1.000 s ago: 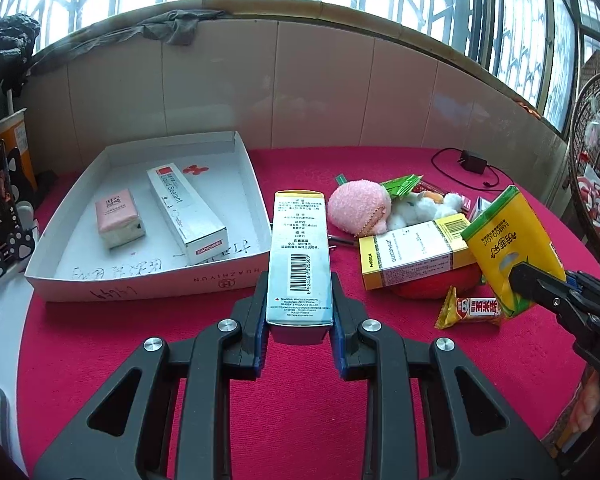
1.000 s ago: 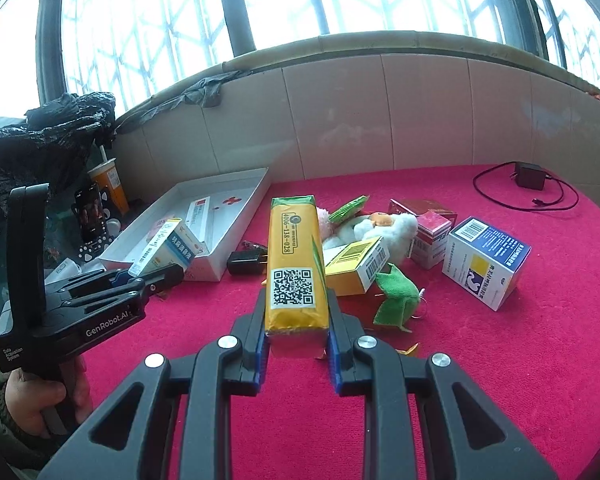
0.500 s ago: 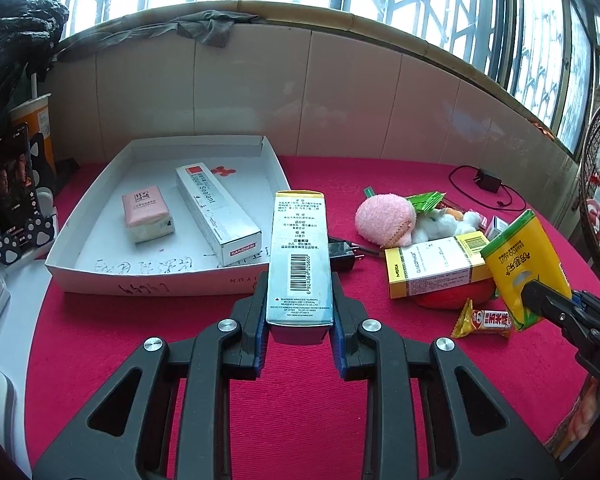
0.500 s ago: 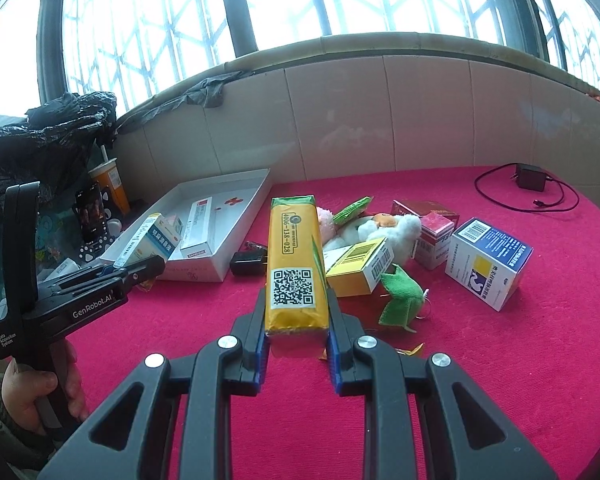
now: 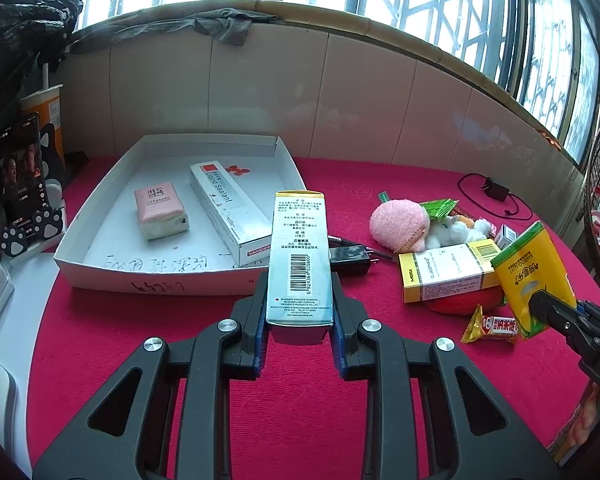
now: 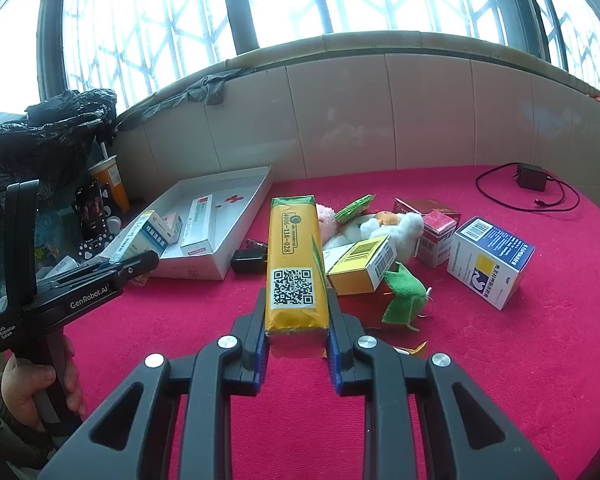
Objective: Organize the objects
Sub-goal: 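Carry the white-blue box and yellow QR-code box over the white tray with both tools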
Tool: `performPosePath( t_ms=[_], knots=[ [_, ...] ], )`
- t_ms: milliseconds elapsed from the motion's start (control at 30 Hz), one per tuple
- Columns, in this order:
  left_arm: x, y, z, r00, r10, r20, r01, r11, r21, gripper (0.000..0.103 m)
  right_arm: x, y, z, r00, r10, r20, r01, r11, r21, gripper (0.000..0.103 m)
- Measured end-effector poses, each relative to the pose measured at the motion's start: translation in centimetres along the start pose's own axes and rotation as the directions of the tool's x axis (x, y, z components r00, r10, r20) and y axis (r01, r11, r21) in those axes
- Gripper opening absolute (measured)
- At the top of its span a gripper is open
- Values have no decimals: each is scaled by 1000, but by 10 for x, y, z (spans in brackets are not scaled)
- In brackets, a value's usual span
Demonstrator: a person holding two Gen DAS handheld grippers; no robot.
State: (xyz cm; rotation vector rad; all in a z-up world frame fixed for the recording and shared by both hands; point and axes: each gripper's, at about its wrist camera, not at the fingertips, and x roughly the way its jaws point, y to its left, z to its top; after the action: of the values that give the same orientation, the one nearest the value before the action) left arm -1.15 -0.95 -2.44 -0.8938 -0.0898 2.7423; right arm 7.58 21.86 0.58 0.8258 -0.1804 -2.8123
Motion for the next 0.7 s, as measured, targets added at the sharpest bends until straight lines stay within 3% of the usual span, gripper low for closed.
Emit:
performPosePath(
  t_ms=[700],
  knots=[
    [-3, 18, -2, 1000, 5, 7, -5, 999, -44, 25, 4, 10, -1, 1000, 4, -19, -4, 1000, -28, 23]
  ],
)
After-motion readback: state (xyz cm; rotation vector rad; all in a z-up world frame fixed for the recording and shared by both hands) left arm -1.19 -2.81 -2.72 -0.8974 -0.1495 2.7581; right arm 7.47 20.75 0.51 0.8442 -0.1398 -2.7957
